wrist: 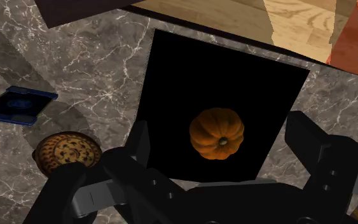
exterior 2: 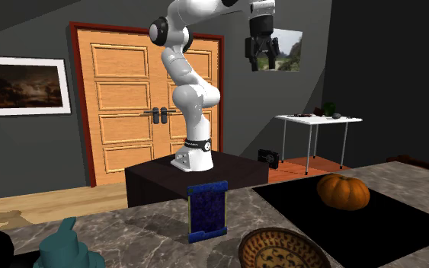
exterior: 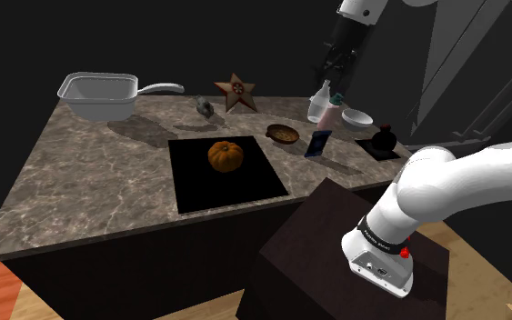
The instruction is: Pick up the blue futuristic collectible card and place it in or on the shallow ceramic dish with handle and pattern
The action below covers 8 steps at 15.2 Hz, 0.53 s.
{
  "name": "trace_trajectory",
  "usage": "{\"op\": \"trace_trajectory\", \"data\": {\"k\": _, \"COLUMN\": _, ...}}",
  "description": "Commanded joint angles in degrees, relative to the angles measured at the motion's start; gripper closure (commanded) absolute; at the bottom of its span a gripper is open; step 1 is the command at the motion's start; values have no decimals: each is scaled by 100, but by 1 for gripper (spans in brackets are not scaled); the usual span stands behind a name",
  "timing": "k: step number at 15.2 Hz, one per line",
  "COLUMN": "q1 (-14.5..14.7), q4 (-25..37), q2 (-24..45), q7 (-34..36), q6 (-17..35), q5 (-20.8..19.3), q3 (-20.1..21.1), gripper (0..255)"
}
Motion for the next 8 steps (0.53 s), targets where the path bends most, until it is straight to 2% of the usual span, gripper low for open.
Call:
{"op": "trace_trajectory", "data": {"k": 1, "q1": 0, "q4": 0, "q2": 0, "q7": 0, "q6": 0, "q5": 0, "q3": 0, "gripper": 0}}
{"op": "trace_trajectory", "data": {"k": 8, "q1": 79, "q4": -533, "q2": 0, "q7": -2055, "q6": 126, "q5": -626, "q3": -1140, "gripper": 0}}
